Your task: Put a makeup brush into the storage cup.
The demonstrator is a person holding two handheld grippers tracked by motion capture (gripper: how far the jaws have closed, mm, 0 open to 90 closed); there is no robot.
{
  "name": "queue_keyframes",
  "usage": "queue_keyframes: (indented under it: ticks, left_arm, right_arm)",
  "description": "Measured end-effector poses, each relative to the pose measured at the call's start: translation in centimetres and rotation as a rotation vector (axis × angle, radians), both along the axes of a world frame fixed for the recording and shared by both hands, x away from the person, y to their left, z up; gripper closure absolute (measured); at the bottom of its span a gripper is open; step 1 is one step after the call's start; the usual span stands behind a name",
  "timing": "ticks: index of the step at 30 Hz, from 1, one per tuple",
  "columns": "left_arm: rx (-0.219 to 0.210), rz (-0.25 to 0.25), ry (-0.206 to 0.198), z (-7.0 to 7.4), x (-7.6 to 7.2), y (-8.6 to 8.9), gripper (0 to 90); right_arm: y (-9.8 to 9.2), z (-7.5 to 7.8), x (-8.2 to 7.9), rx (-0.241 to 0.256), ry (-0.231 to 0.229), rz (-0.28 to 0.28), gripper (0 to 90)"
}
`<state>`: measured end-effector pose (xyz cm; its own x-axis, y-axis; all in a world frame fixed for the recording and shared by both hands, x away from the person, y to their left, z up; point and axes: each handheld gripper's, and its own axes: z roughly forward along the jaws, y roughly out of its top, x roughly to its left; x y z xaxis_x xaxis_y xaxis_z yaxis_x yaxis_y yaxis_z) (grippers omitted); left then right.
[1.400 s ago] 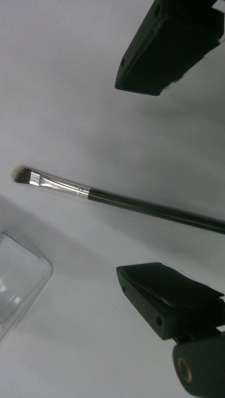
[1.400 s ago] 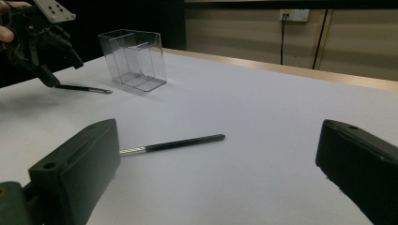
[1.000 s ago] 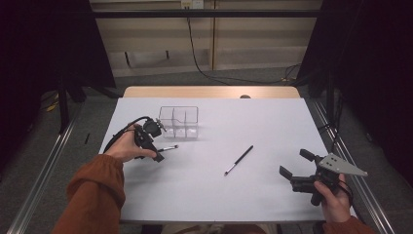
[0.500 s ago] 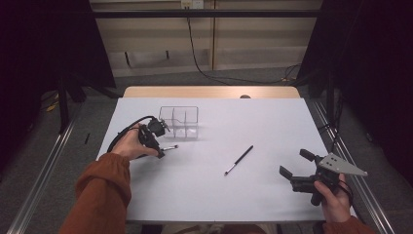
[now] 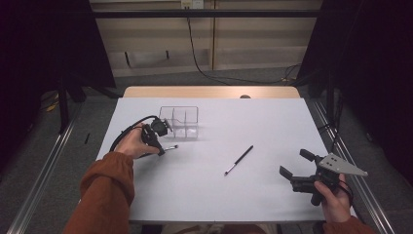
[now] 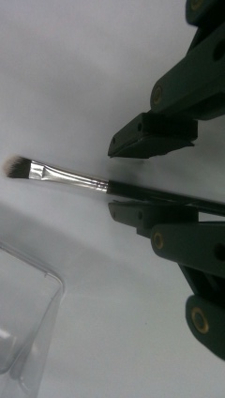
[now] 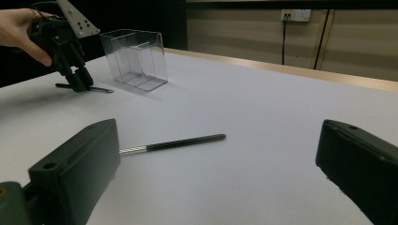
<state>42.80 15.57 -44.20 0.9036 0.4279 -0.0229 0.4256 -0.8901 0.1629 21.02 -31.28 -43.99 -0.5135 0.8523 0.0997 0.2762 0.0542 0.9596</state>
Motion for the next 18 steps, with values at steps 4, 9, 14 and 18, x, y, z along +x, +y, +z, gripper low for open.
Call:
queue_keyframes:
  ticks: [4,9,14,18]
  left_arm:
    - [0.015,-0.001,0.010,-0.17,0.14,-0.20,68.1]
    - [0.023,-0.011,0.021,-0.26,0.26,-0.27,69.1]
    - [0.051,-0.020,0.032,-0.31,0.41,-0.67,71.8]
    - [0.050,-0.020,0.049,-0.34,0.47,-0.82,79.0]
  right_arm:
    - [-0.01,-0.01,0.01,-0.004,-0.001,0.003,0.0]
    - [0.03,-0.02,0.01,-0.006,0.001,0.006,0.0]
    - [0.05,-0.01,-0.02,-0.005,0.000,0.008,0.0]
    - [0.00,-0.02,0.01,-0.002,0.001,0.010,0.0]
